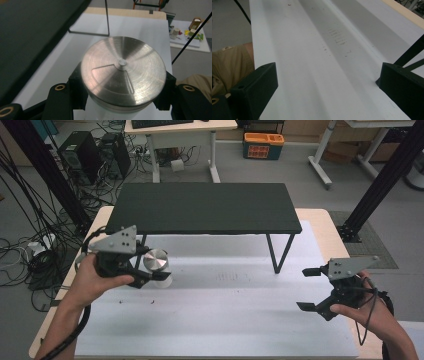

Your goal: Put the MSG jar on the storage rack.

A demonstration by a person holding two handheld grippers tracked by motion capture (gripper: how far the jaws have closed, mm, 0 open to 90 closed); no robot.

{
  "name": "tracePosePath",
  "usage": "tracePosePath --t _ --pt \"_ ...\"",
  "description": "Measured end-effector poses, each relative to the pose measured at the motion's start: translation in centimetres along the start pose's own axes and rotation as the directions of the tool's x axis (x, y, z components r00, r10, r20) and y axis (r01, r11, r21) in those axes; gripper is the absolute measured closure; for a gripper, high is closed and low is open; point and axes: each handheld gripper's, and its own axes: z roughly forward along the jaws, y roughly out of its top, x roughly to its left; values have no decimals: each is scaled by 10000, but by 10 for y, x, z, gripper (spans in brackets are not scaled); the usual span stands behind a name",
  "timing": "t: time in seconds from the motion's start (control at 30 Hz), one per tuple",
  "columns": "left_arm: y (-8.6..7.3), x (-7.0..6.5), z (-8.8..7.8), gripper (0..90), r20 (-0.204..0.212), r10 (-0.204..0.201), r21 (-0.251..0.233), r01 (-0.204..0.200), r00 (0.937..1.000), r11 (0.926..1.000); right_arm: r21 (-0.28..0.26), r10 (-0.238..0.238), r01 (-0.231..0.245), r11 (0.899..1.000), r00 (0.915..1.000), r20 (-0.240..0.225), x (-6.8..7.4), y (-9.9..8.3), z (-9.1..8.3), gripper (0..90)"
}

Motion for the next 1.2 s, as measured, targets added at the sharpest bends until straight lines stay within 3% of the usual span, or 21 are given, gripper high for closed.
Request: tracePosePath --t 0.3,0.57,0.77,0.87,0.93,1.07,1.2 --pt "65 20 -17 424 -69 169 -706 -174 9998 9974 -47 -124 124 9999 9999 -118 2 1 2 21" --pt "122 38 -10 424 -164 392 -795 -404 9991 9960 -120 -372 369 9992 9989 -302 10 6 -3 22" --pt "153 63 12 424 -146 451 -1141 -464 9989 9924 -166 -416 411 9990 9987 -292 12 6 -11 21" --pt "163 78 25 424 -316 223 -1457 -266 9993 9890 -64 -405 403 9992 9987 -300 12 5 -15 20" --pt "167 86 35 424 -474 9 -1687 -88 9989 9856 -17 -378 378 9993 9989 -286 11 4 -19 21" --pt "173 102 58 424 -574 -152 -1605 58 9982 9870 -89 -330 329 9994 9994 -140 9 1 -25 20" --pt "164 121 86 424 -124 -351 -1498 329 9993 9882 -330 -250 240 9992 9993 -291 4 -6 -28 21"
